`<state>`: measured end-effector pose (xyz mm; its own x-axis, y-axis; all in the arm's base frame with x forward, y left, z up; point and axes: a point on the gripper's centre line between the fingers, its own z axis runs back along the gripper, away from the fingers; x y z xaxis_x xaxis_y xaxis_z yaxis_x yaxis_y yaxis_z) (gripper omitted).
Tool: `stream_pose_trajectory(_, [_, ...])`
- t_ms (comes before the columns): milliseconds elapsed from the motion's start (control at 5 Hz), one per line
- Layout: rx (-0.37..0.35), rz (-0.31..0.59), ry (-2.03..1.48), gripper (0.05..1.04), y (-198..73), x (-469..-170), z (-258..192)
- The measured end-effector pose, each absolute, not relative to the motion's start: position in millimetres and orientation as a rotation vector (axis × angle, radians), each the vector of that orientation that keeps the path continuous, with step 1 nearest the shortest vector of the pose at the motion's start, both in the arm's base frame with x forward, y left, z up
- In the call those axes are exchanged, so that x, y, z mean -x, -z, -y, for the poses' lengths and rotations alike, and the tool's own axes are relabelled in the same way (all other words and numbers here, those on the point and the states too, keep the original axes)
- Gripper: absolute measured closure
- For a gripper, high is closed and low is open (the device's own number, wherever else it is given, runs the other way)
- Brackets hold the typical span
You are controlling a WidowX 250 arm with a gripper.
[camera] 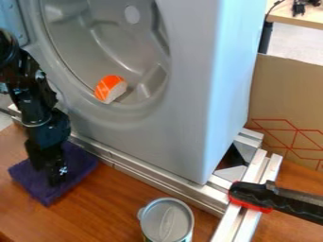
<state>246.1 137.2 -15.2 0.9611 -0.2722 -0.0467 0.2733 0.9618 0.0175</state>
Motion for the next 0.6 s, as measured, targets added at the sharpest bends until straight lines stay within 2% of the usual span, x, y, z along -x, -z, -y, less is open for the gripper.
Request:
stream_pose_trajectory(200, [-0.088, -0.061, 0.165, 0.083, -22.6, -229.6, -145.6])
stream_pose_trajectory(400, [-0.044, -0.109, 0.144, 0.083, -35.3, -216.1, -143.5])
stream_pose_trajectory(600, [-0.028, -0.091, 0.127, 0.083, -61.7, -210.5, -135.8])
